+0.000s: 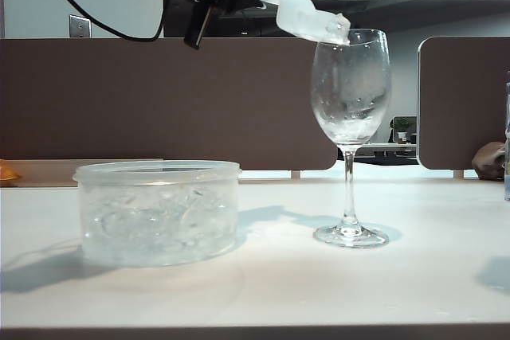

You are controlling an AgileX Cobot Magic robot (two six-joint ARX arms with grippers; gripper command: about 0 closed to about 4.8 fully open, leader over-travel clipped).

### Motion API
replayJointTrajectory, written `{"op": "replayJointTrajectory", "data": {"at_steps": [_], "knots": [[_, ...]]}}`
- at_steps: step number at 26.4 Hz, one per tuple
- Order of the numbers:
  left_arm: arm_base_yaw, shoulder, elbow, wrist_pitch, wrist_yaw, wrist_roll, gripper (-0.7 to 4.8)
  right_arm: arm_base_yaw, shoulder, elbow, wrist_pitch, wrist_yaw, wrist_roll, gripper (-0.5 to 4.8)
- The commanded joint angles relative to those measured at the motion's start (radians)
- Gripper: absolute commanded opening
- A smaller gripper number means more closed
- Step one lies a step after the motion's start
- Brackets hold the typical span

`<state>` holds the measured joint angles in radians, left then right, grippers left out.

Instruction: Pick up an ice shovel filled with ice cubes and pour the ice from the shovel into the glass.

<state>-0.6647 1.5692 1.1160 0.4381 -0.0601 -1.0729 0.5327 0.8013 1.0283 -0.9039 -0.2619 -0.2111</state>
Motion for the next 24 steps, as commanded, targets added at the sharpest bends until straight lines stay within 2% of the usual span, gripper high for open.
{"op": "replayJointTrajectory", "data": {"at_steps": [1, 12, 14, 16, 24], "knots": [[0.001, -0.001, 0.005, 0.013, 0.005, 0.021, -0.06, 0.0, -0.002, 0.004, 0.011, -0.003, 0.001, 0.0], [0.001, -0.001, 0.029, 0.012, 0.004, 0.031, -0.06, 0.0, -0.002, 0.004, 0.011, -0.003, 0.001, 0.0], [0.001, -0.001, 0.064, 0.011, 0.01, 0.082, -0.06, 0.0, -0.002, 0.004, 0.011, -0.003, 0.001, 0.0], [0.001, -0.001, 0.083, 0.003, 0.016, 0.096, -0.06, 0.0, -0.002, 0.004, 0.011, -0.003, 0.001, 0.0], [0.001, -0.001, 0.095, -0.026, 0.02, 0.093, -0.06, 0.0, -0.002, 0.004, 0.011, -0.003, 0.001, 0.0]]}}
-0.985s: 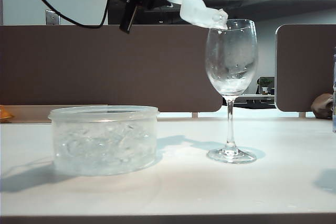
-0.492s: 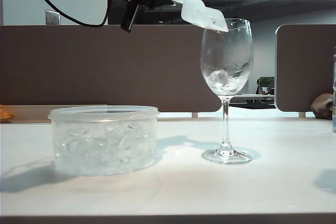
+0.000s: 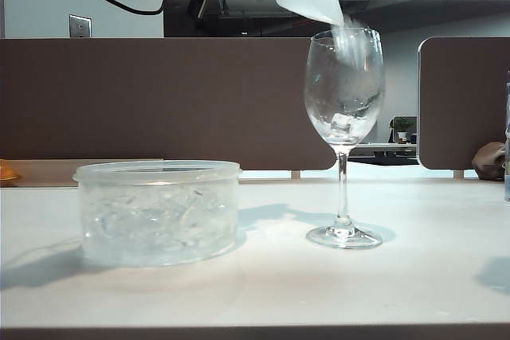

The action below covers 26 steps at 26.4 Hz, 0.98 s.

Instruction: Pick up an ice shovel filled with ice cubes and pour the ice from the shovel into the glass.

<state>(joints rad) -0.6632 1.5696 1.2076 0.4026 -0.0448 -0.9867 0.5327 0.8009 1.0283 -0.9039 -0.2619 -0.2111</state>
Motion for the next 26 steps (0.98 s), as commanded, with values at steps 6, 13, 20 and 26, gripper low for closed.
{"op": "replayJointTrajectory", "data": {"at_steps": [6, 13, 20, 26], "knots": [[0.002, -0.001, 0.003, 0.015, 0.001, -0.025, -0.06, 0.0, -0.002, 0.004, 0.011, -0.003, 0.001, 0.0], [0.075, -0.003, 0.002, 0.067, 0.052, -0.224, -0.06, 0.0, -0.002, 0.004, 0.011, -0.003, 0.001, 0.0], [0.219, -0.063, -0.085, 0.138, 0.138, -0.366, -0.06, 0.0, -0.002, 0.004, 0.011, -0.003, 0.001, 0.0], [0.346, -0.169, -0.301, 0.191, 0.18, -0.437, -0.06, 0.0, -0.002, 0.004, 0.011, -0.003, 0.001, 0.0]]}}
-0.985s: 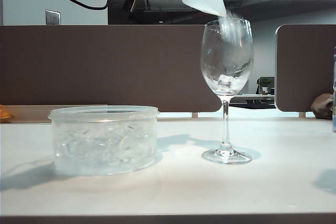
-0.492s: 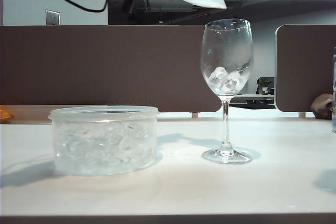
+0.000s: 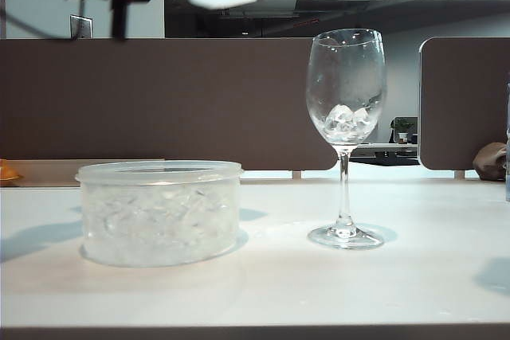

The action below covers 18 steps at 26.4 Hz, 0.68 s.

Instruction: Pick up an ice shovel filled with ice cubes and pour the ice from the shovel into the glass.

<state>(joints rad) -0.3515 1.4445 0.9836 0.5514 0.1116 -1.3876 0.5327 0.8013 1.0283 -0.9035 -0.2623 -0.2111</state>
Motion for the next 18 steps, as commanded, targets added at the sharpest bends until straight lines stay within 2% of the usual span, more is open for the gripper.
{"op": "replayJointTrajectory", "data": {"at_steps": [1, 9, 13, 18], "knots": [[0.048, -0.061, -0.111, 0.042, 0.024, -0.052, -0.06, -0.001, -0.002, 0.004, 0.01, -0.003, 0.001, 0.0], [0.076, -0.108, -0.322, 0.087, 0.024, -0.056, -0.06, 0.0, -0.002, 0.004, 0.01, -0.003, 0.001, 0.0], [0.076, -0.108, -0.403, 0.086, 0.019, -0.003, -0.06, 0.0, -0.002, 0.004, 0.01, -0.003, 0.001, 0.0], [0.076, -0.107, -0.482, 0.084, -0.025, 0.012, -0.06, 0.0, -0.003, 0.004, 0.01, -0.003, 0.001, 0.0]]}}
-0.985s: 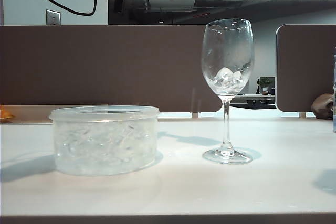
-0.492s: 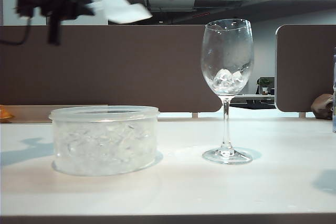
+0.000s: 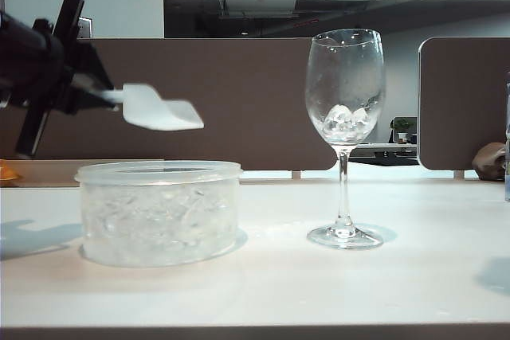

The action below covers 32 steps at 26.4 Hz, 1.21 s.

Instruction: Pick up an ice shovel filled with ice cubes and pour the ice from the shovel into the glass.

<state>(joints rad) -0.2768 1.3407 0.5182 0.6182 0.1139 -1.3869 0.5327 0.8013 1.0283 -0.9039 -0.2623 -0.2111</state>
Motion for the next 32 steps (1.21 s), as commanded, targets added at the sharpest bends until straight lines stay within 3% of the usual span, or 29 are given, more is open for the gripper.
{"op": "replayJointTrajectory", "data": {"at_steps": [1, 10, 18, 21, 23, 24, 28, 32], "knots": [[0.001, -0.003, -0.025, 0.017, -0.034, 0.011, -0.06, 0.0, -0.002, 0.004, 0.011, -0.003, 0.001, 0.0], [0.001, -0.003, -0.12, 0.016, -0.13, -0.001, 0.01, 0.0, -0.002, 0.004, 0.011, -0.003, 0.001, 0.0], [0.001, -0.003, -0.123, 0.021, -0.2, 0.0, 1.27, 0.0, -0.002, 0.004, 0.011, -0.003, 0.001, 0.0], [0.001, -0.003, -0.123, 0.034, -0.208, 0.0, 1.33, 0.0, -0.002, 0.004, 0.011, -0.003, 0.001, 0.0], [0.001, -0.004, -0.123, 0.079, -0.239, 0.003, 2.09, 0.0, -0.002, 0.004, 0.011, -0.003, 0.001, 0.0], [0.001, -0.005, -0.123, 0.106, -0.253, 0.003, 2.15, 0.0, -0.002, 0.004, 0.011, -0.003, 0.001, 0.0], [0.002, -0.006, -0.128, 0.131, -0.281, 0.003, 2.13, 0.0, -0.002, 0.004, 0.011, -0.003, 0.001, 0.0], [0.002, -0.027, -0.155, 0.131, -0.334, 0.003, 1.66, 0.0, -0.002, 0.004, 0.011, -0.003, 0.001, 0.0]]}}
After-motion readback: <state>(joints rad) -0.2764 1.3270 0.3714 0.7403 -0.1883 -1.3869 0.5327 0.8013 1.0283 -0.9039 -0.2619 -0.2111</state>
